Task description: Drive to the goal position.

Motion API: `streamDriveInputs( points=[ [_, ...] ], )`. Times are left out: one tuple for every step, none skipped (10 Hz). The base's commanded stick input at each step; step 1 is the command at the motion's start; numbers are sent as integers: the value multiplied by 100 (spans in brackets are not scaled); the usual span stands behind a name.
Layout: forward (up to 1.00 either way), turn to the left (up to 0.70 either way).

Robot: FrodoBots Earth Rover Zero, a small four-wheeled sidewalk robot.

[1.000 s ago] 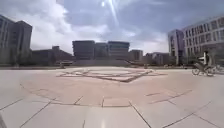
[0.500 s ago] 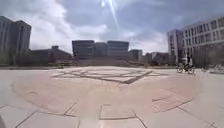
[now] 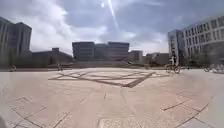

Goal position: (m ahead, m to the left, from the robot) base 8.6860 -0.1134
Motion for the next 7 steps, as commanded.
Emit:
streamDriveInputs(
  points=[
    [70,0],
    [70,0],
    [70,0],
    [70,0],
    [70,0],
    [70,0],
    [70,0]
  ],
)
